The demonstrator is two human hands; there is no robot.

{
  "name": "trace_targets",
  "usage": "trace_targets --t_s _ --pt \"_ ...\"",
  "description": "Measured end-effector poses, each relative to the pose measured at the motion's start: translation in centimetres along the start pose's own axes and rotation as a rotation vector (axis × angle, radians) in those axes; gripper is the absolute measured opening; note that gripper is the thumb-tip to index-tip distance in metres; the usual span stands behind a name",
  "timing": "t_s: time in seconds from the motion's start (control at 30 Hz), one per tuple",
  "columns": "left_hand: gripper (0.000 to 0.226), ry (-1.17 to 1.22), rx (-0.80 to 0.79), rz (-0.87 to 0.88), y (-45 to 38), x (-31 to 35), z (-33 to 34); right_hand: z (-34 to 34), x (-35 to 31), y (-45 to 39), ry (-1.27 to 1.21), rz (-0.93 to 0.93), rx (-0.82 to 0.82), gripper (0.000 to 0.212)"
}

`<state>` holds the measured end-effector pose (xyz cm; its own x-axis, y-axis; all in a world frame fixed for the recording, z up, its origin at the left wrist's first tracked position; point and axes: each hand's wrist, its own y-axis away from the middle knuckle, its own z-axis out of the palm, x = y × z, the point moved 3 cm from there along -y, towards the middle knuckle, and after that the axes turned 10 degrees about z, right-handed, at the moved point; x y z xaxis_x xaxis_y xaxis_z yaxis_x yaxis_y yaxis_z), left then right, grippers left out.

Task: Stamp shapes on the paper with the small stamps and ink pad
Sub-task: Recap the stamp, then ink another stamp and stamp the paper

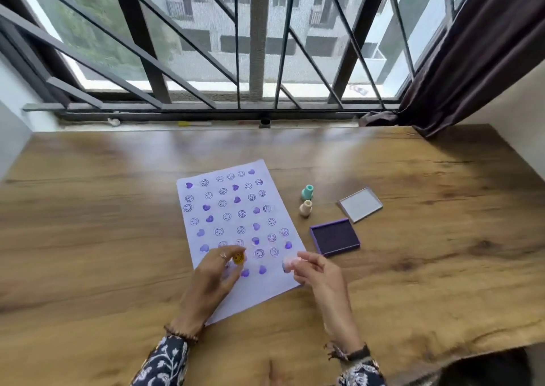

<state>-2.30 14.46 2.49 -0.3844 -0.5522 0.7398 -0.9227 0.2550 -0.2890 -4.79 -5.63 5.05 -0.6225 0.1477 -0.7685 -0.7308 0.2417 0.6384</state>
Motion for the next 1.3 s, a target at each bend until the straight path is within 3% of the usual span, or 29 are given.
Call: trace_targets --t_s 0.1,0.23,0.5,0.57,0.67,0.93,1.03,1.17,1.3 --pt "0.027 0.080 0.014 -0.051 0.8 -0.9 0.0 1.3 -0.6 0.8 0.363 -0.148 0.172 0.019" --pt "0.026 0.110 0.002 -0.067 1.0 -1.5 0.1 3.0 -2.7 2.2 0.691 -0.350 0.263 0.017" --pt "0.028 0.113 -0.016 -0.036 0.9 -2.0 0.2 3.6 -6.2 5.5 0.740 -0.755 0.499 0.002" --pt "0.029 0.117 -0.010 -0.036 0.8 -2.1 0.2 4.2 -4.6 4.1 0.757 -0.686 0.465 0.005" --pt "0.029 0.122 0.004 -0.024 0.8 -2.3 0.4 5.1 -0.8 1.3 0.901 -0.425 0.333 0.015" --pt "0.030 0.107 0.011 -0.002 0.8 -2.3 0.4 5.1 0.2 0.4 0.983 -0.518 0.362 0.010" --pt "0.030 0.106 0.012 -0.002 0.8 -2.3 0.3 4.3 -0.2 0.1 0.829 -0.436 0.296 0.006" --pt "0.029 0.110 0.005 -0.008 0.8 -2.3 0.3 1.7 -0.7 -0.4 0.203 -0.193 0.172 0.010" --pt "0.031 0.195 0.029 -0.043 0.8 -2.3 0.0 0.2 -0.6 0.0 -0.310 -0.002 -0.033 0.049"
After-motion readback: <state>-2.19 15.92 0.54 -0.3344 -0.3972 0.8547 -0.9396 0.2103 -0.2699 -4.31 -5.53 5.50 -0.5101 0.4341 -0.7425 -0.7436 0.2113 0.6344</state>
